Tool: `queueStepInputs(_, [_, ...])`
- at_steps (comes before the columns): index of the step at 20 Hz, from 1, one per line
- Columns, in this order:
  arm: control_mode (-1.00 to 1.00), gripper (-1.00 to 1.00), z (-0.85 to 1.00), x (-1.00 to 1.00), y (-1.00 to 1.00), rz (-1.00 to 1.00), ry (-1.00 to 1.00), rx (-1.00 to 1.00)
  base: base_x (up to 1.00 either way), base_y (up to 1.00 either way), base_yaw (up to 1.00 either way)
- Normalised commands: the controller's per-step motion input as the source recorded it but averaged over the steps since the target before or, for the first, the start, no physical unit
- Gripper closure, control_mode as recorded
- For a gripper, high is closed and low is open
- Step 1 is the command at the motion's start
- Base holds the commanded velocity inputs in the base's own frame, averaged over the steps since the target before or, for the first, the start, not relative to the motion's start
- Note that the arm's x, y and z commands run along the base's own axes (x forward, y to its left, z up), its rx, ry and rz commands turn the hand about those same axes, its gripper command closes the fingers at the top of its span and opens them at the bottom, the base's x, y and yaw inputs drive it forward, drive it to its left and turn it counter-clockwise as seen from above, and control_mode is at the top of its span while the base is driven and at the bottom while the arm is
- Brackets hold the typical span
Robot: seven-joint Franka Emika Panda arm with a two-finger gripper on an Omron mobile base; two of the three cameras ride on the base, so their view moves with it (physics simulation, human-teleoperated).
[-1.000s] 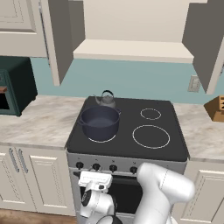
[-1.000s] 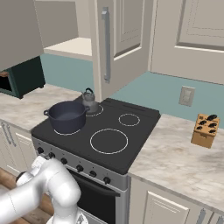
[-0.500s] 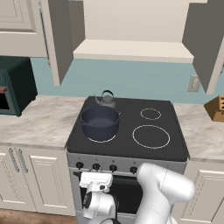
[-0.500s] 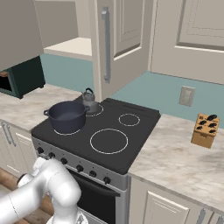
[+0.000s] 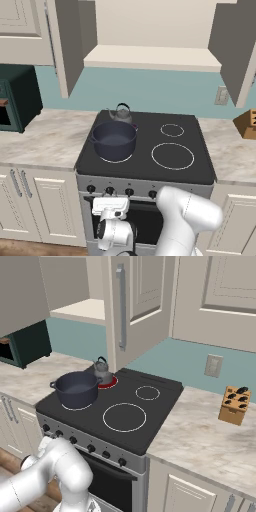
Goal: Pick the kettle from the cabinet and place it on a stove burner. Then pick the pot from the counter and place it on another stove burner. Finally, turn both burners on.
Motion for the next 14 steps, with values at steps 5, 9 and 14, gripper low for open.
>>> queueStepInputs(5, [-1.00,1.00,0.05,-0.01,0.00,-0.01,0.08,-0.13,0.00,0.00,0.00])
queueStepInputs(9, [-1.00,-1.00,0.00,0.00,0.07,0.00,0.04,-0.09,0.00,0.00,0.00])
queueStepInputs(14, [-1.00,-1.00,-0.02,0.00,0.00,0.00,0.01,0.00,0.00,0.00,0.00])
